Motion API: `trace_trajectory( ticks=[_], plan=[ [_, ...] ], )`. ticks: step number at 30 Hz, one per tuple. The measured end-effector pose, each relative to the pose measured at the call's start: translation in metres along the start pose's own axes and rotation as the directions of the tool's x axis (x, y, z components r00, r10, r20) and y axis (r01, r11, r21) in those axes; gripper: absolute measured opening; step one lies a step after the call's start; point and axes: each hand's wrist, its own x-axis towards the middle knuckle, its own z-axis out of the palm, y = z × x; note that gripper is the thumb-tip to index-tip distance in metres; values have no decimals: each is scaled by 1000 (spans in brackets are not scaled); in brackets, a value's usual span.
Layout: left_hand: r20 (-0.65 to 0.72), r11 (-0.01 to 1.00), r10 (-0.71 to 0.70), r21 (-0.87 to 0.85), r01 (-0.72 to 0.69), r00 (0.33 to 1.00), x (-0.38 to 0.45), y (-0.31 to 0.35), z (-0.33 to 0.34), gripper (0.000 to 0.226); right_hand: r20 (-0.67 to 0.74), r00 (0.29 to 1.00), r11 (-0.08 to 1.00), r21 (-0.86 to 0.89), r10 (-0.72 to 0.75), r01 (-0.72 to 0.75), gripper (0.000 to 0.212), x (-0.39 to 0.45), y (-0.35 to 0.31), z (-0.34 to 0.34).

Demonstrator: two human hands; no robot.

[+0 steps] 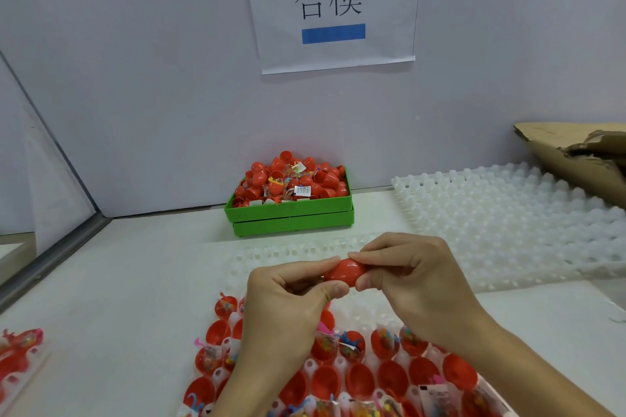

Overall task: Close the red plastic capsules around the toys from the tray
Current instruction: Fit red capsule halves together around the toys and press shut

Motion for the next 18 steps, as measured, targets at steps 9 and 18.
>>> trace_trajectory(
  ticks=[9,18],
  plan=[
    [-30,997,4,79,-1,1000,-1,-2,3,47,42,998,998,-44,39,-37,23,-3,-3,5],
    [-105,975,170,161,-152,980,-2,-1,0,51,20,996,996,27,83,-84,24,-6,-13,13]
  ],
)
